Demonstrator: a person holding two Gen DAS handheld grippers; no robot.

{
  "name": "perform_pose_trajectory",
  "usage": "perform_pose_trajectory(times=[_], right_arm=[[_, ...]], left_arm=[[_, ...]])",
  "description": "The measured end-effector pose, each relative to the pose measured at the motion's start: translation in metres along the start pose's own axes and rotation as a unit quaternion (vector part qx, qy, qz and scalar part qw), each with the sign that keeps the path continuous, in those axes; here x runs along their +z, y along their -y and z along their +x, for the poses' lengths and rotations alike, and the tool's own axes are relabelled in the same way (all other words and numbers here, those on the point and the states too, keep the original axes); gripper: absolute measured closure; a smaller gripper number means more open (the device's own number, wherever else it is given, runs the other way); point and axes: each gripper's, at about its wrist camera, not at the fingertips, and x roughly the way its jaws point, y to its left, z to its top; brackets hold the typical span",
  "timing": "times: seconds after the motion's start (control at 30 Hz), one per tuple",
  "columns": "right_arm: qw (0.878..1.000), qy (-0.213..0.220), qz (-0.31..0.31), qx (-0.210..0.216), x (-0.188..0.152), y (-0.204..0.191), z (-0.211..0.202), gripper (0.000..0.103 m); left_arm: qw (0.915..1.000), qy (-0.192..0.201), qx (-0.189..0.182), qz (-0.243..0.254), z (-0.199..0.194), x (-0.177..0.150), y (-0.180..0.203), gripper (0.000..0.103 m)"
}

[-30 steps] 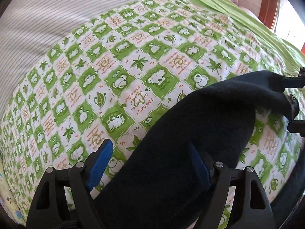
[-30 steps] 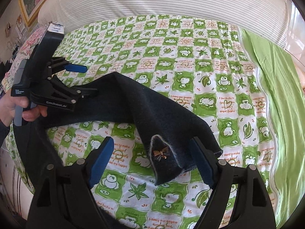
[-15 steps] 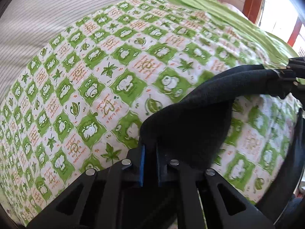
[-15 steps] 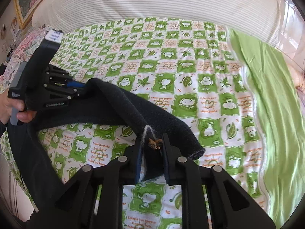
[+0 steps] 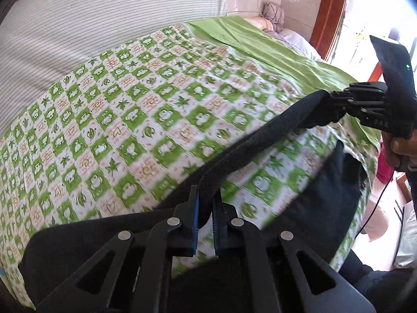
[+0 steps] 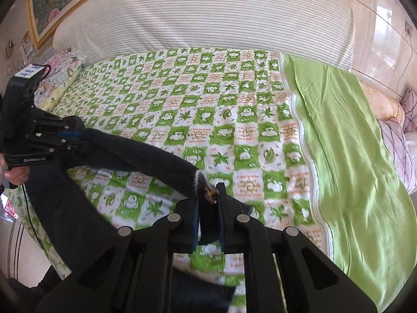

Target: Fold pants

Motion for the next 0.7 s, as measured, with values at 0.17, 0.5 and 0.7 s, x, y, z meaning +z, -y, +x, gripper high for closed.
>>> perform_pose_trajectory(times=[0.17,0.5,0.7], right_arm=[[1.0,0.002,-0.013,0.001,-0.023,-0.001,-0.022,0.09],[1.0,0.004,-0.029,0.007,-0.065,-0.013,-0.05,0.09],[0.999,-0.013,-0.03,-0.002,-0.092,-0.014,-0.058,0.092]], left_arm=[[0.9999,0.001,-0.01,-0.005,-0.022,-0.028,0.025,0.096],[0.9998,0.009,-0.016,0.007,-0.047,-0.072,0.069,0.096],[0.9996,0.01,-0.017,0.021,-0.05,-0.093,0.091,0.096]])
